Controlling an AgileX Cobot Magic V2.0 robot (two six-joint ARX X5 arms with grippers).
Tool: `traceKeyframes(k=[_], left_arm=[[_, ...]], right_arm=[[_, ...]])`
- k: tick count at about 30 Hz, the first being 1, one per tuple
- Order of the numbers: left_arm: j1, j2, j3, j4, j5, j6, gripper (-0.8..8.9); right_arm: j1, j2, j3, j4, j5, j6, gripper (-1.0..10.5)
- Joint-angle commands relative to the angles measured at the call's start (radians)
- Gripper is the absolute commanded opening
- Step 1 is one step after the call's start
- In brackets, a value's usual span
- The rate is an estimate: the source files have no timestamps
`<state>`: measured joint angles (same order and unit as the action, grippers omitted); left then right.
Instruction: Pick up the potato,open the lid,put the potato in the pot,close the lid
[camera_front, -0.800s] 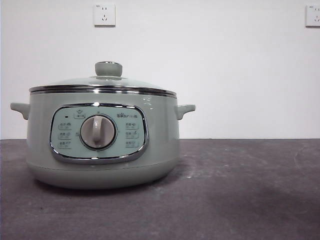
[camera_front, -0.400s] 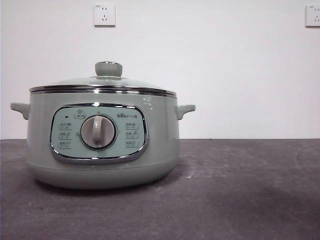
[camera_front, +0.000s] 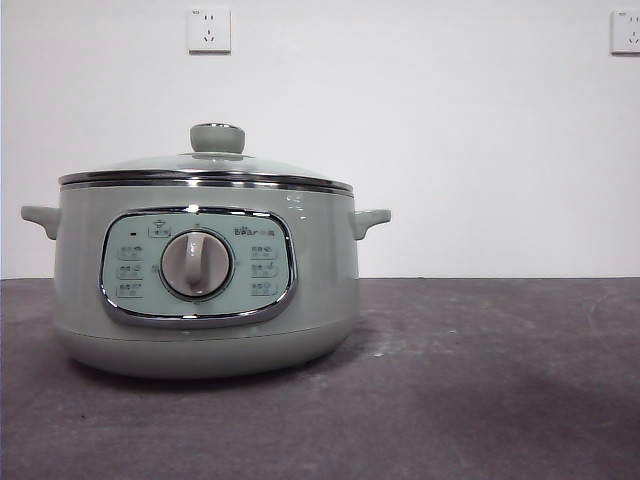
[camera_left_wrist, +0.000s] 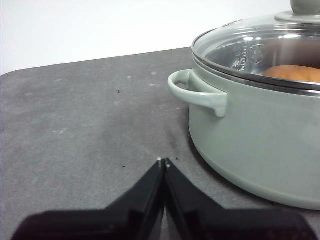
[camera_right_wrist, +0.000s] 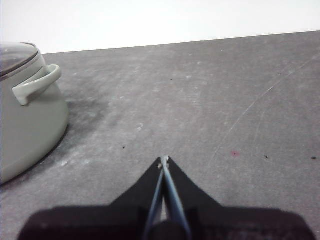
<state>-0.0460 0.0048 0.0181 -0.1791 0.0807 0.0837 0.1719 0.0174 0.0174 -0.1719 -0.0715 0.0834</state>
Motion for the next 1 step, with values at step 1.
traceKeyframes(k=[1], left_arm=[[0.002,-0.002,-0.014,0.003,-0.001,-0.009,-0.03]], right_arm=[[0.000,0.001,-0.008,-0.012,0.000,0.011,-0.2]])
